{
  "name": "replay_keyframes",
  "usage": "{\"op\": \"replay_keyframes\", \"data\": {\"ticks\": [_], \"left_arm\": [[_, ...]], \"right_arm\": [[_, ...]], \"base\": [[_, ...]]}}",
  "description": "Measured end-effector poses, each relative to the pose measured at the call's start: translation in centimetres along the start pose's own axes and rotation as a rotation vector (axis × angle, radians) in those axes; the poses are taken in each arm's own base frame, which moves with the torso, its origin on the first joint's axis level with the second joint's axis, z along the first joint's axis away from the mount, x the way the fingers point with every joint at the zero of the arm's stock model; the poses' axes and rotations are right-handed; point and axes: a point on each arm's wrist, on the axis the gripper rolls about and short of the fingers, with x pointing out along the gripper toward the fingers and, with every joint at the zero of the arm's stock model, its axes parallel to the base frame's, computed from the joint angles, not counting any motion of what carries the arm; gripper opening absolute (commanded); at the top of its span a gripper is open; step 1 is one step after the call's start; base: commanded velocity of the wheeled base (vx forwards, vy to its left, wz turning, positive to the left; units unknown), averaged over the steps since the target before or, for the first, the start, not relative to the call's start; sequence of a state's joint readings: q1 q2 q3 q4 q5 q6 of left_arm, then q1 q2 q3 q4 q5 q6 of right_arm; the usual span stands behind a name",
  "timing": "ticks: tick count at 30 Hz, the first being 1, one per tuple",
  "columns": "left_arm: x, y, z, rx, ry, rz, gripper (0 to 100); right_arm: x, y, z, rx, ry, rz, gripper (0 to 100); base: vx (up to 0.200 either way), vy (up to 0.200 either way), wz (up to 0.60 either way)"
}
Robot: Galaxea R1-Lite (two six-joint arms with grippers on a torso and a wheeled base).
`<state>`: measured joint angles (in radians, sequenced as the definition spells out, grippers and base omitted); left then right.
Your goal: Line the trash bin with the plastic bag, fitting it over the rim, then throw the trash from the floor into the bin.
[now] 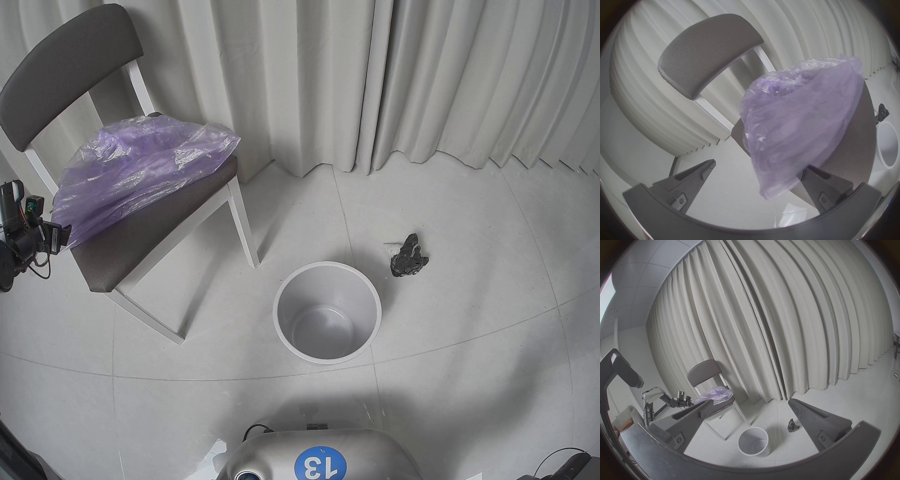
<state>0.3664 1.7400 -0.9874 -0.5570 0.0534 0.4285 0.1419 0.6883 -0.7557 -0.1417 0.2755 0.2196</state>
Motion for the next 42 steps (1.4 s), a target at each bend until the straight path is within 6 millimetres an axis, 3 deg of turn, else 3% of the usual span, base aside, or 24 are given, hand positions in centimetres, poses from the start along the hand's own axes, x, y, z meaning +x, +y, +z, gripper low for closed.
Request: {"op": "replay_keyframes", "data": {"ticks": [7,13,20,21,36,42], "left_arm": [[0.7,0.9,-1.3,-0.012,-0.144,-0.032,100],[0.6,0.7,-2.6,-0.013,-0.132,-0.093,100],[0.7,0.8,-2.6,-0.015,-0.146,-0.087,100],[0.7,0.8,-2.6,-0.015,-0.147,-0.086,0],[0.6,0.6,-2.6,-0.022,-0.148,-0.09,0],[-0.2,0.0,-1.3,-0.115,-0.185,-0.118,0]], "right_arm": [[0.0,0.0,0.0,0.001,0.001,0.001,100],[0.1,0.0,-0.1,0.002,0.004,0.001,100],[0.1,-0.1,-0.1,0.003,0.008,0.0,100],[0.1,-0.1,-0.1,0.004,0.008,0.0,100],[0.4,-0.1,-0.4,0.009,0.021,0.01,100],[1.5,-0.3,0.0,0.045,-0.031,0.052,100]], "base": [[0.0,0.0,0.0],[0.0,0.0,0.0],[0.0,0.0,0.0],[0.0,0.0,0.0],[0.0,0.0,0.0],[0.0,0.0,0.0]]}}
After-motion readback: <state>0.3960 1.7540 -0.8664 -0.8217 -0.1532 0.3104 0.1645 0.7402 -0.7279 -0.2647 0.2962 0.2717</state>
